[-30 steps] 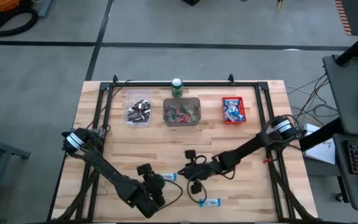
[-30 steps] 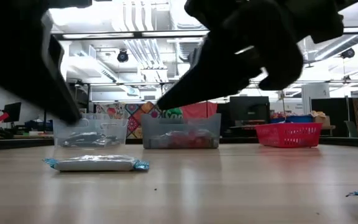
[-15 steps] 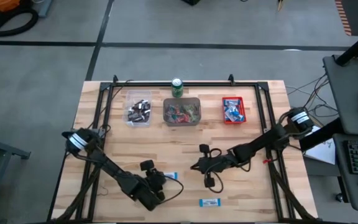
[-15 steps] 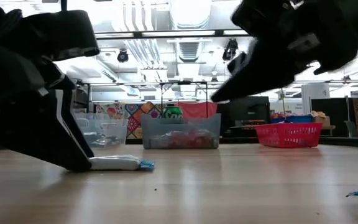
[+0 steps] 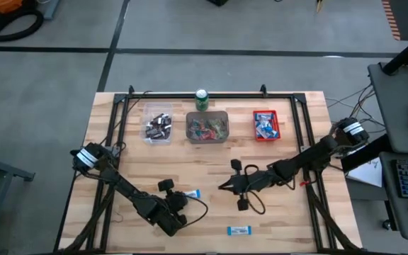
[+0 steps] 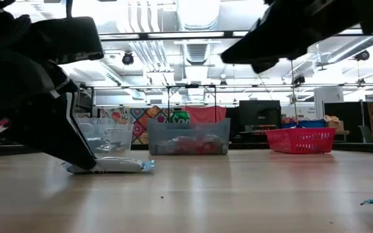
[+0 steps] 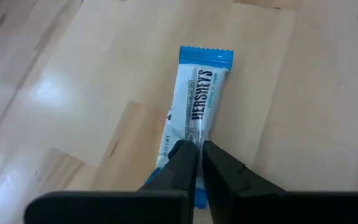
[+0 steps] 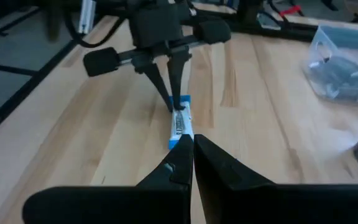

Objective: Organize candy in baskets
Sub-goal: Put the white chocolate bar into the red bin

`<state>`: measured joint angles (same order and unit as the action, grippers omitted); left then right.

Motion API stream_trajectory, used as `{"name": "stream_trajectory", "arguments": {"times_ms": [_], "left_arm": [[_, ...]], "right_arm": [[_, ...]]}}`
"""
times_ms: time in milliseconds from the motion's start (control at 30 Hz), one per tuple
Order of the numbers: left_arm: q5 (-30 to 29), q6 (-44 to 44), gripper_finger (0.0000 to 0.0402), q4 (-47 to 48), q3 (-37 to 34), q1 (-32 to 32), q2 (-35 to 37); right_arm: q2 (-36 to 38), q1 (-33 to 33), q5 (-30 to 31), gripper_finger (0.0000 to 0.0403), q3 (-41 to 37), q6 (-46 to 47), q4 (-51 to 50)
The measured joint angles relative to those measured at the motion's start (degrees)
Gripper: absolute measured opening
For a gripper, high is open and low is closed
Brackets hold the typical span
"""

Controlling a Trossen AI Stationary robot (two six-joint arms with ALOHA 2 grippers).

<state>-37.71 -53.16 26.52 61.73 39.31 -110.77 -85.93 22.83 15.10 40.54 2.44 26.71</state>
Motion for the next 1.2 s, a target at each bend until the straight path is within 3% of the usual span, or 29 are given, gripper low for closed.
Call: {"name": "stream_trajectory", "arguments": {"times_ms": [133, 467, 633, 800, 933, 1200], "left_arm": [[-0.8, -0.1, 0.0, 0.2, -0.1, 0.0, 2.6], [-11.0, 2.4, 0.0001, -1.2, -0.1, 0.3, 10.2], [-15.7, 10.6, 0.0001, -10.1, -0.4, -0.3, 11.9], [-12.9, 28.7, 0.0, -28.4, -0.4, -1.6, 11.3], [-8.3, 39.5, 0.0, -37.5, -1.3, -3.0, 11.2], [-7.4, 41.0, 0.0, -47.1, -10.2, -5.2, 11.6]], "right_arm": [[3.7, 0.0, -0.1, 0.0009, -0.9, -0.6, -0.2], [8.6, 0.0, -0.1, 0.0009, -4.2, -1.9, 0.1], [6.5, 0.2, -0.5, 0.0009, -6.1, -4.8, 7.4], [3.6, 0.2, -0.6, 0.0009, -7.1, -8.9, 13.5], [2.6, 0.2, -0.9, 0.0009, -7.1, -10.2, 18.0], [3.0, 1.0, -2.0, 0.0009, -7.2, -10.5, 18.3]]}}
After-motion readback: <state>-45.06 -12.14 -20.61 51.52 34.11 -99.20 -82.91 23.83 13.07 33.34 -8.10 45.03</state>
